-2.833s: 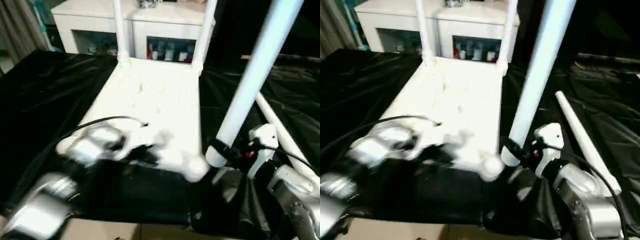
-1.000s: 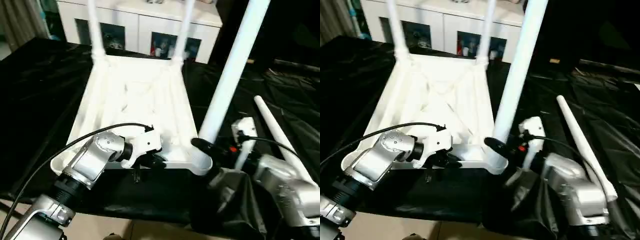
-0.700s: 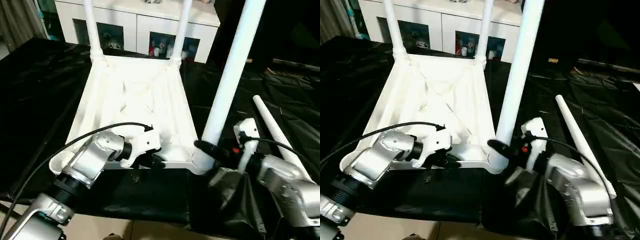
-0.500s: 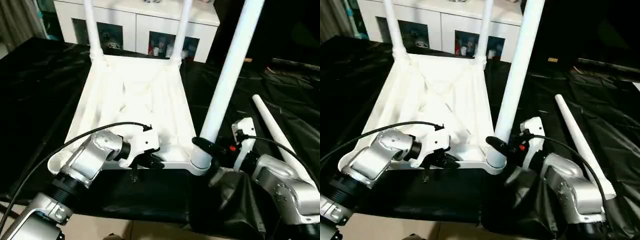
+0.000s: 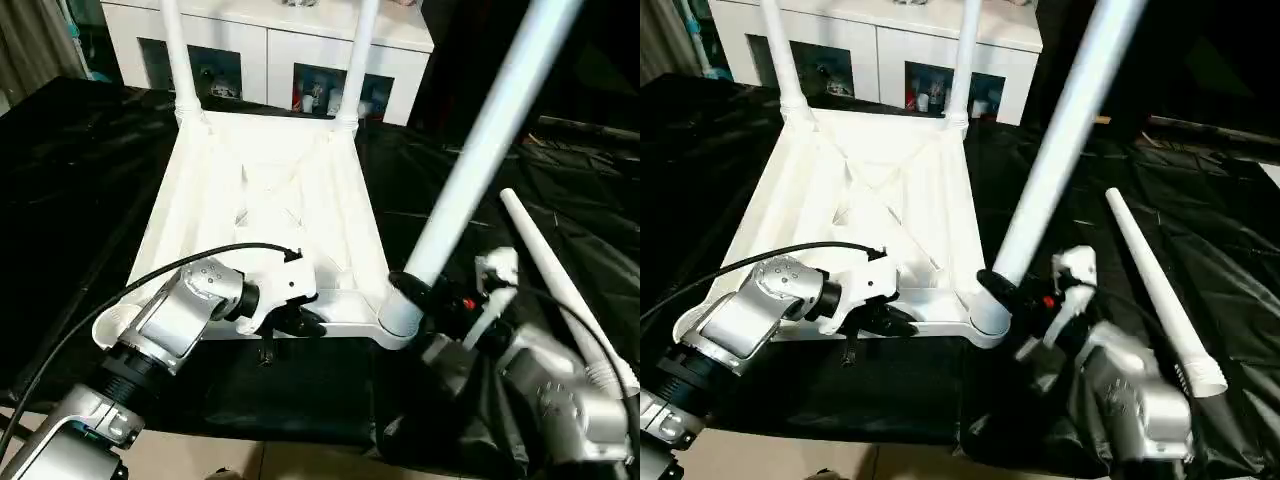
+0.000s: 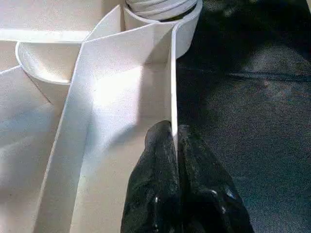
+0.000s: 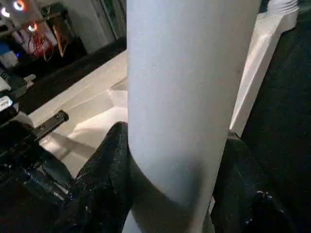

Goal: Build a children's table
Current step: Insert table leg to table base

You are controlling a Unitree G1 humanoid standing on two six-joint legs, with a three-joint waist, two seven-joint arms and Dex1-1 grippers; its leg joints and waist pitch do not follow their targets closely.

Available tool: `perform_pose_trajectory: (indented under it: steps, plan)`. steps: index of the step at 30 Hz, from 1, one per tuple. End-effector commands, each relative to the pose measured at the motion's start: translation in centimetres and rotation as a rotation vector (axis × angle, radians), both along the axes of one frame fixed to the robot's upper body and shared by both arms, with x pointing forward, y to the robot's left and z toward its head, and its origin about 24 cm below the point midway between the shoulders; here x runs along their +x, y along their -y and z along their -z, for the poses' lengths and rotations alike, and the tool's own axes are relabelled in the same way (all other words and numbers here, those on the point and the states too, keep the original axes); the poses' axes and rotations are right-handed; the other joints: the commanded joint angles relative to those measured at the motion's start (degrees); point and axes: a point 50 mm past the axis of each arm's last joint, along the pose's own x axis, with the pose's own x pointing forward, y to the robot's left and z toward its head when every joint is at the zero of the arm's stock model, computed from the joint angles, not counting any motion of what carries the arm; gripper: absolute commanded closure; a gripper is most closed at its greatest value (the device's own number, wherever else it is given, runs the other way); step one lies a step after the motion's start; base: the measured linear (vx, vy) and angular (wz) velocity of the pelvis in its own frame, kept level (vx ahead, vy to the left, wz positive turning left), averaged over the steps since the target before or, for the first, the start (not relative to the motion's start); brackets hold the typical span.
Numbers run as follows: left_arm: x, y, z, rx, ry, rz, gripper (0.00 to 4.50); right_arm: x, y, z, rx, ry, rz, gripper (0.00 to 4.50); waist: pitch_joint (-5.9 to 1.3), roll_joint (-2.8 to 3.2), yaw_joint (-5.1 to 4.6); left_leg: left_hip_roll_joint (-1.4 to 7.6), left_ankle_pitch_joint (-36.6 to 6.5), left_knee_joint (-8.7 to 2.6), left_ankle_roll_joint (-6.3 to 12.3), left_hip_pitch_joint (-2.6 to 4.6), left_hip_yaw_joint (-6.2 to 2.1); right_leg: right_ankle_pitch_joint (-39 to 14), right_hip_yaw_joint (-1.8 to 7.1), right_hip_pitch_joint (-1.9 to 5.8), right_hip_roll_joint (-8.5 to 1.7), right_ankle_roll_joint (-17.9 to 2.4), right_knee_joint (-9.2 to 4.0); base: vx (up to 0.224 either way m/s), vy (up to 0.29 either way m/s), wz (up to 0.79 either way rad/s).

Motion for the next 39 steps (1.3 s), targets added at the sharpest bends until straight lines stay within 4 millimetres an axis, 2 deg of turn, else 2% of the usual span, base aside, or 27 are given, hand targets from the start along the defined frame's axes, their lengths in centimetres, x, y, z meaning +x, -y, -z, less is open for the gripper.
perform_pose_trajectory:
  steps: [1, 5, 12, 17, 18, 19, 22, 27, 30, 31, 32, 36, 39]
  plan:
    - [0.2, 0.0, -0.3, -0.016, -0.005, 0.0, 4.5, -0.5, 0.8, 1.9, -0.044, -0.082, 0.063, 2.65, -2.92, 0.85, 0.25, 3.6, -9.9, -4.56, 0.95, 0.84, -1.4, -4.96, 2.89, 2.02, -5.32, -13.33, -4.55, 0.0, 0.0, 0.0]
    - [0.5, 0.2, -0.6, -0.034, 0.005, -0.014, 4.5, -0.9, 0.5, 2.5, -0.08, -0.037, 0.1, 2.65, -2.86, 0.88, 0.22, 3.63, -10.65, -4.62, 0.66, 0.86, -1.37, -6.21, 2.96, 1.79, -5.4, -12.85, -4.73, 0.0, 0.0, 0.0]
    - [0.8, 0.5, -0.5, -0.043, 0.005, -0.022, 4.5, -2.1, 0.1, 3.8, -0.077, -0.017, 0.166, 2.65, -2.61, 1.15, 0.34, 3.76, -14.57, -5.11, -0.2, 1.03, -1.63, -10.98, 3.09, 1.55, -5.48, -11.75, -5.3, 0.0, 0.0, 0.0]
    - [0.8, 0.5, -0.5, -0.042, 0.007, -0.021, 4.5, -2.6, -0.6, 4.6, -0.075, -0.008, 0.188, 2.65, -2.77, 1.37, 0.56, 3.8, -14.32, -5.22, -0.19, 0.97, -1.71, -9.24, 3.08, 1.55, -5.44, -11.85, -5.12, 0.0, 0.0, 0.0]
    - [0.9, 0.5, -0.6, -0.041, 0.009, -0.021, 4.5, -2.8, -0.8, 5.0, -0.062, -0.008, 0.206, 2.65, -2.87, 1.72, 0.64, 3.79, -14.81, -5.24, -0.32, 1.0, -1.76, -9.3, 3.09, 1.59, -5.5, -12.01, -5.11, 0.0, 0.0, 0.0]
    - [0.9, 0.4, -0.7, -0.041, 0.01, -0.02, 4.5, -2.9, -0.9, 5.1, -0.053, -0.011, 0.212, 2.65, -2.72, 1.58, 0.52, 3.8, -15.72, -5.35, -0.47, 0.98, -1.78, -10.06, 3.11, 1.47, -5.51, -12.1, -5.27, 0.0, 0.0, 0.0]
    - [1.0, 0.3, -0.8, -0.039, 0.014, -0.02, 4.5, -2.9, -0.9, 5.3, -0.006, -0.023, 0.243, 2.65, -2.81, 1.73, 0.56, 3.83, -16.17, -5.45, -0.6, 1.01, -1.82, -9.9, 3.15, 1.57, -5.42, -12.1, -5.25, 0.0, 0.0, 0.0]
    - [1.0, 0.3, -0.8, -0.038, 0.022, -0.023, 4.5, -3.0, -0.3, 5.8, 0.062, -0.045, 0.311, 2.65, -2.92, 1.77, 0.66, 3.92, -16.63, -5.53, -0.63, 1.06, -1.88, -9.85, 3.16, 1.6, -5.6, -12.45, -5.22, 0.0, 0.0, 0.0]
    - [1.1, 0.3, -0.8, -0.037, 0.036, -0.026, 4.5, -3.0, 0.3, 6.1, 0.031, -0.023, 0.308, 2.65, -2.98, 1.47, 0.68, 3.9, -16.45, -5.43, -0.67, 0.99, -1.8, -9.89, 3.14, 1.6, -5.63, -12.51, -5.2, 0.0, 0.0, 0.0]
    - [1.2, 0.3, -0.8, -0.036, 0.04, -0.027, 4.5, -3.0, 0.4, 6.2, 0.027, -0.017, 0.309, 2.65, -2.93, 1.61, 0.72, 3.91, -16.52, -5.44, -0.63, 1.01, -1.8, -10.33, 3.16, 1.58, -5.71, -12.48, -5.32, 0.0, 0.0, 0.0]
    - [1.2, 0.3, -0.9, -0.035, 0.044, -0.027, 4.5, -3.0, 0.5, 6.2, 0.029, -0.015, 0.31, 2.65, -2.89, 1.18, 0.7, 3.94, -16.48, -5.47, -0.52, 0.99, -1.75, -10.6, 3.15, 1.57, -5.64, -12.35, -5.37, 0.0, 0.0, 0.0]
    - [1.1, 0.1, -1.1, -0.038, 0.048, -0.024, 4.5, -3.1, 2.1, 6.7, 0.033, -0.019, 0.279, 2.65, -2.99, 1.32, 0.83, 3.92, -15.72, -5.35, 0.08, 0.98, -1.73, -10.87, 3.14, 1.66, -5.67, -12.29, -5.33, 0.0, 0.0, 0.0]
    - [0.9, -0.2, -1.0, -0.033, 0.049, -0.025, 4.5, -3.2, 2.1, 6.7, 0.003, 0.001, 0.252, 2.65, -3.1, 1.22, 0.84, 3.94, -14.49, -5.29, 0.44, 0.87, -1.71, -9.06, 3.1, 1.8, -5.65, -12.55, -5.14, 0.0, 0.0, 0.0]
